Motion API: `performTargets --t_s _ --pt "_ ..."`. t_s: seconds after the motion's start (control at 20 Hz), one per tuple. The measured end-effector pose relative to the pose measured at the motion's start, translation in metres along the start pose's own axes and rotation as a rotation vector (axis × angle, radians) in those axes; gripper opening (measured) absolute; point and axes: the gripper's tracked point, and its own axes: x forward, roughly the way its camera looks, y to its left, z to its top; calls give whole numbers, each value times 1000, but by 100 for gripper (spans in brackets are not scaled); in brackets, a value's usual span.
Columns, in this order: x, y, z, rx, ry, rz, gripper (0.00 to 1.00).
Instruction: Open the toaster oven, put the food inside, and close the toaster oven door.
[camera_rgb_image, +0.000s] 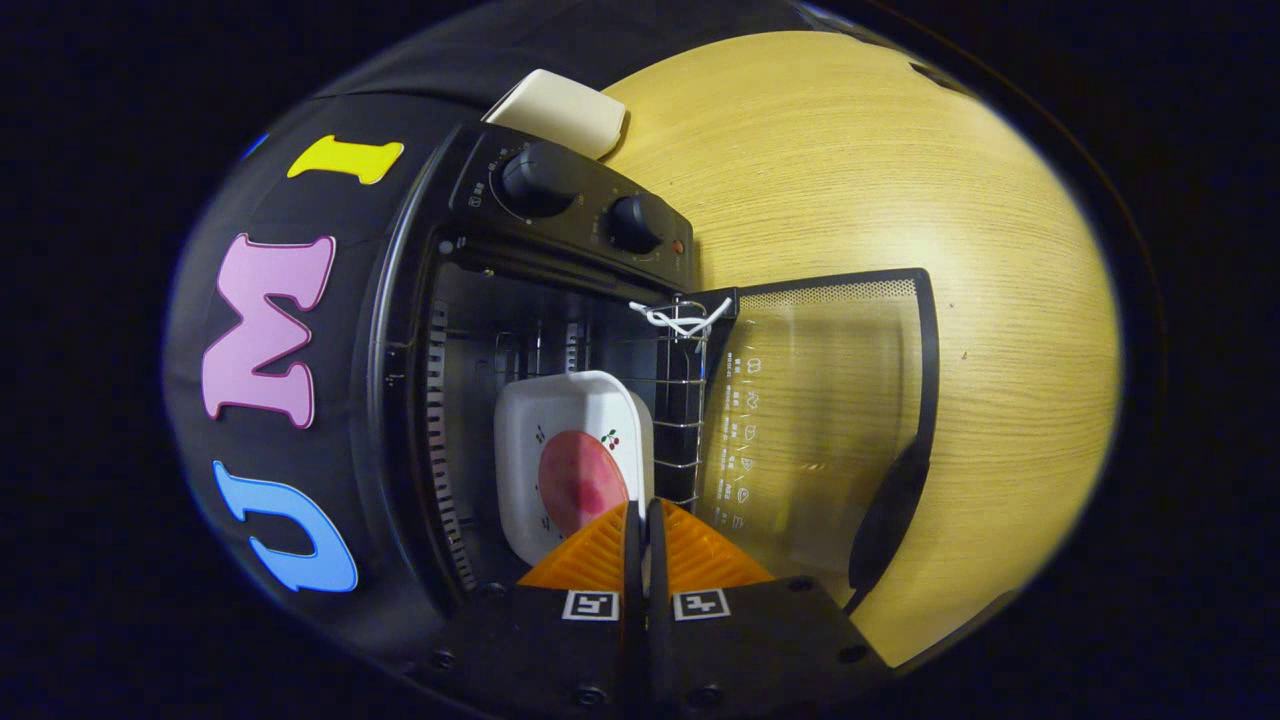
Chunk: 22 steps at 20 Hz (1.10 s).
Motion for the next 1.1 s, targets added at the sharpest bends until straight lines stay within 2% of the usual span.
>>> performTargets --t_s 0.2,0.35,0.5,0.55,0.6,0.65,0.7,0.75,0.8,0.95,1.1 --pt "4 -1 -3 -16 10 7 6" --pt "2 7 -8 -10 41 39 11" --pt "-4 12 -16 -22 88 72 35" --pt "-7 12 -19 -24 102 73 49" --pt "-11 12 -22 -29 116 78 54" --pt "-15 11 -25 -38 134 82 66" --pt "-19 10 -27 -50 152 86 73" --pt "-25 7 -33 -84 179 84 91" --pt "-29 5 -38 -131 210 89 97" --pt "-44 -1 -41 -301 253 115 99" --pt "-63 -19 -44 -510 307 103 99"
